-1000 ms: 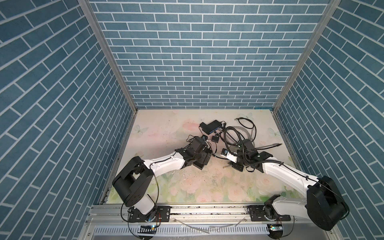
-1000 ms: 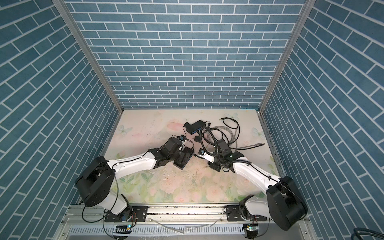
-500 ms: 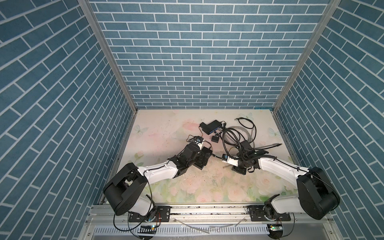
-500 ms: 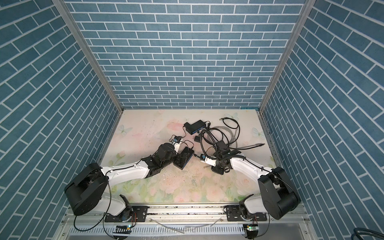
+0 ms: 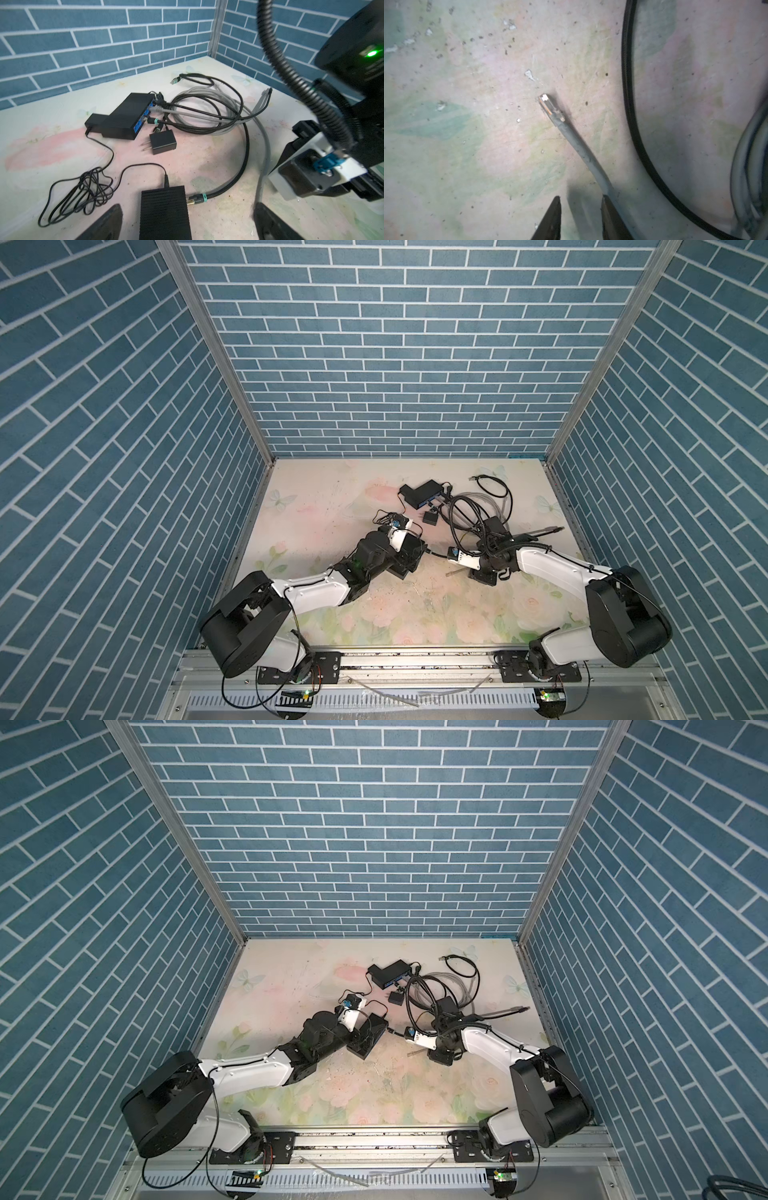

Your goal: Insert the plug into the switch port

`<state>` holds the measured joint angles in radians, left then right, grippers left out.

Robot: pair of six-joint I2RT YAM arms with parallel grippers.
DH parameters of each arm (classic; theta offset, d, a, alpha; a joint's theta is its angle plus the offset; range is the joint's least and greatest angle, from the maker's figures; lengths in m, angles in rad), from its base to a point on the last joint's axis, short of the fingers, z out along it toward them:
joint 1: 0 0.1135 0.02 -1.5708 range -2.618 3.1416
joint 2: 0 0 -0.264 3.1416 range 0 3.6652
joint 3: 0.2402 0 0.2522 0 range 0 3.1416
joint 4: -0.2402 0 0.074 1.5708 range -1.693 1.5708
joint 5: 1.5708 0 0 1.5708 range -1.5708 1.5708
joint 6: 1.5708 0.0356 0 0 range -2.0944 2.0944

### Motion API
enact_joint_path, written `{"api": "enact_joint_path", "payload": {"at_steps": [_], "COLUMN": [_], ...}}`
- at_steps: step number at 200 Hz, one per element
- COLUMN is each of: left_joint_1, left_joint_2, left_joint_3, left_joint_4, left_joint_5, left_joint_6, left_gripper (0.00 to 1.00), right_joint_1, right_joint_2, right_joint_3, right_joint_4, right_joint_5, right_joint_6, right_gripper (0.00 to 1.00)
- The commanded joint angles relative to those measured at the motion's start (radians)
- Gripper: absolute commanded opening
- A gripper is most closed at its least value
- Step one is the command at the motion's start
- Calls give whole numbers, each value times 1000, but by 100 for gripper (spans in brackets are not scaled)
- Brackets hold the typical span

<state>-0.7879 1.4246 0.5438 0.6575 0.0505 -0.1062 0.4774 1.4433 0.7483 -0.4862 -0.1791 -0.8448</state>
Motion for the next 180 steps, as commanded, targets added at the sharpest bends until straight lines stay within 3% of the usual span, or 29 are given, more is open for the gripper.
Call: {"api": "enact_joint_path", "payload": {"at_steps": [1,122,180], "left_joint_1": [3,3,-10], "left_joint_2": [17,99,86], "left_joint_3": [-16,191,116], "left_joint_4": [75,-350,-267], "left_joint_5": [23,-3,-25], "left_joint_6": [55,67,156], "left_gripper": [99,100,99], "right_joint_1": [-13,-57,-67], "right_joint_2": [22,133,145], "right_joint_3": [50,129,106], "right_joint_4": [-13,-54,-23], "right_joint_5": [-3,-22,-51], "right_joint_6": [-74,-187,-189], "right_gripper": [34,31,28]}}
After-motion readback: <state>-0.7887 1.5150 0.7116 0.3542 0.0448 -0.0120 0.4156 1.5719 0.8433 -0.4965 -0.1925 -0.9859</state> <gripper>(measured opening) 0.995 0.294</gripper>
